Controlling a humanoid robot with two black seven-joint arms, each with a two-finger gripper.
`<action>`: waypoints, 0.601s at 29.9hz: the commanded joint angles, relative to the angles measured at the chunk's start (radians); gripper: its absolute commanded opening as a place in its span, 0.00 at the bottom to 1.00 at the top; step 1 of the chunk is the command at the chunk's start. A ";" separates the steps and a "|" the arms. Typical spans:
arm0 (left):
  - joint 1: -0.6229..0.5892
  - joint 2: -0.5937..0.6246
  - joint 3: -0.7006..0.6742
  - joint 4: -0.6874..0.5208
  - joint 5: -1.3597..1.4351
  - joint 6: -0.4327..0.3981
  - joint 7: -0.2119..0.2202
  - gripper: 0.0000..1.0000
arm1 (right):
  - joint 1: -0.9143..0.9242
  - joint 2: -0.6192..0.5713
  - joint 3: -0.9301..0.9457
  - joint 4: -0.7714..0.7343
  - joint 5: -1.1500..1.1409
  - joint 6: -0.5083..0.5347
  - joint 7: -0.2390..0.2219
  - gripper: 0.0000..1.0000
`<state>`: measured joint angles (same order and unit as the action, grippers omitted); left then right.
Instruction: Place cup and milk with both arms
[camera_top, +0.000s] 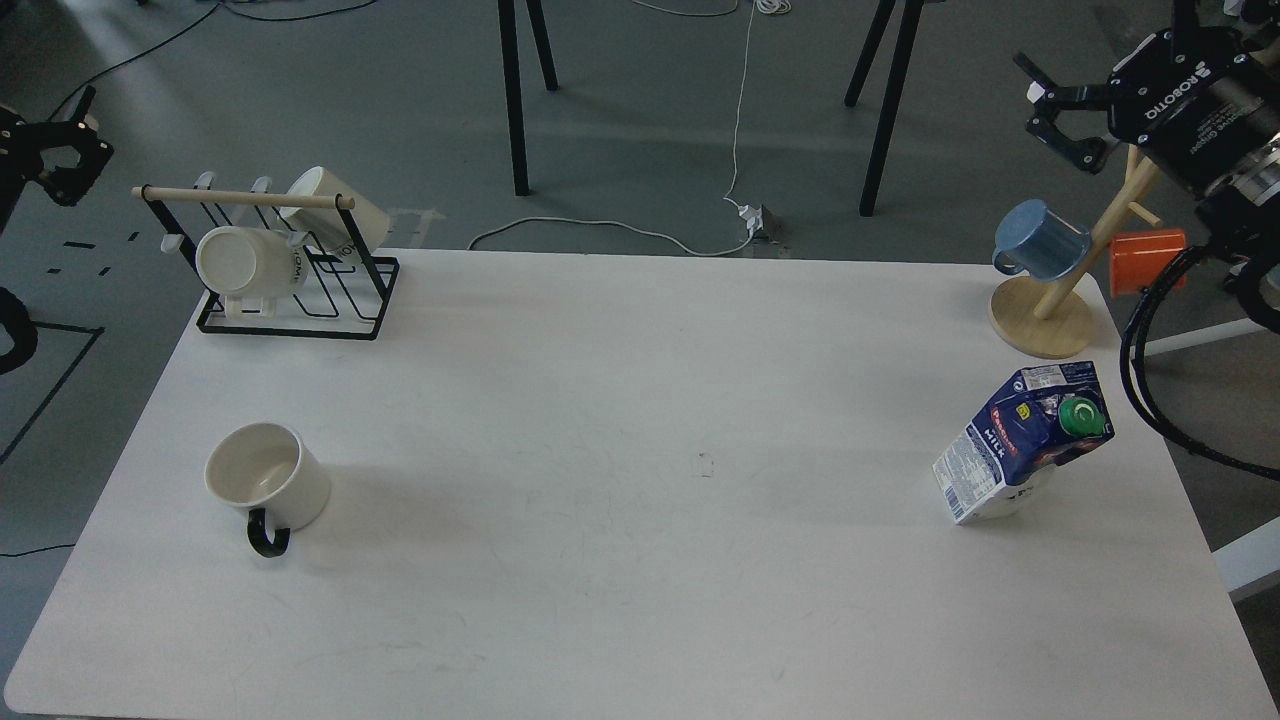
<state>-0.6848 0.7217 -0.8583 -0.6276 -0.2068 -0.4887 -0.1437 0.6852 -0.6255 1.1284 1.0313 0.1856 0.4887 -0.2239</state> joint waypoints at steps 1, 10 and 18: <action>0.007 -0.015 0.001 0.000 0.001 0.000 -0.004 1.00 | -0.004 -0.008 0.010 0.000 0.002 0.000 0.000 0.99; 0.019 -0.015 0.010 0.000 -0.002 0.000 -0.001 1.00 | -0.018 -0.045 0.005 0.012 0.002 0.000 0.000 0.99; 0.021 -0.002 0.010 -0.004 -0.003 0.000 -0.005 1.00 | -0.029 -0.043 -0.006 0.013 0.002 0.000 0.000 0.99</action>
<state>-0.6623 0.7129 -0.8342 -0.6320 -0.2058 -0.4887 -0.1439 0.6621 -0.6703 1.1249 1.0432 0.1872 0.4887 -0.2239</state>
